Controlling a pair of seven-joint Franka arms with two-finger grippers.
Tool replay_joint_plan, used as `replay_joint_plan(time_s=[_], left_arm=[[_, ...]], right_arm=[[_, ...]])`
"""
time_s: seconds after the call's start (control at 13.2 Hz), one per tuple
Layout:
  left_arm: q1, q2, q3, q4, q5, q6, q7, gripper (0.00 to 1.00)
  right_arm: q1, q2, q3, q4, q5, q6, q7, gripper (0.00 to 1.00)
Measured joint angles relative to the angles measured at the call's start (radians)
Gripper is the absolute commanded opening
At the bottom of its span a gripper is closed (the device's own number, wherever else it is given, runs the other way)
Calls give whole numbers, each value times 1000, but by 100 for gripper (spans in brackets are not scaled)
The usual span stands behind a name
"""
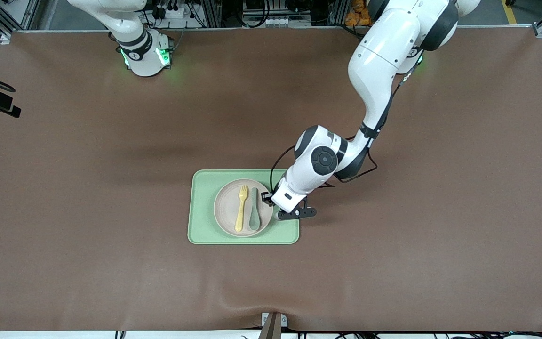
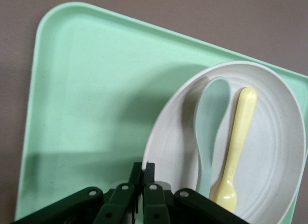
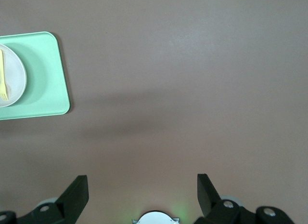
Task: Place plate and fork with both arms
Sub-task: 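Lower the plate onto the tray and open the left gripper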
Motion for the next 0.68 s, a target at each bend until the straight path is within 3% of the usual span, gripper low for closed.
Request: replay_joint_plan(time_s=[0.3,0.38,0.46,0.53,0.61,0.68], left_arm=[[-2,18,3,0,0,25,-35,0],[-2,19,3,0,0,27,-41,22],[-2,19,4,0,0,27,-48,66],[-2,19,4,0,0,29,-52,91],[-2,19,4,1,0,31,-57,100],[-2,19,4,3,0,34,-67,100]], right_arm=[[1,0,0,0,0,0,0,100],[4,0,0,0,0,1,0,100],[7,0,0,0,0,2,0,100],[10,0,0,0,0,4,0,100],[14,3,1,-1,0,9,0,100],[25,9,1,-3,0,18,0,100]])
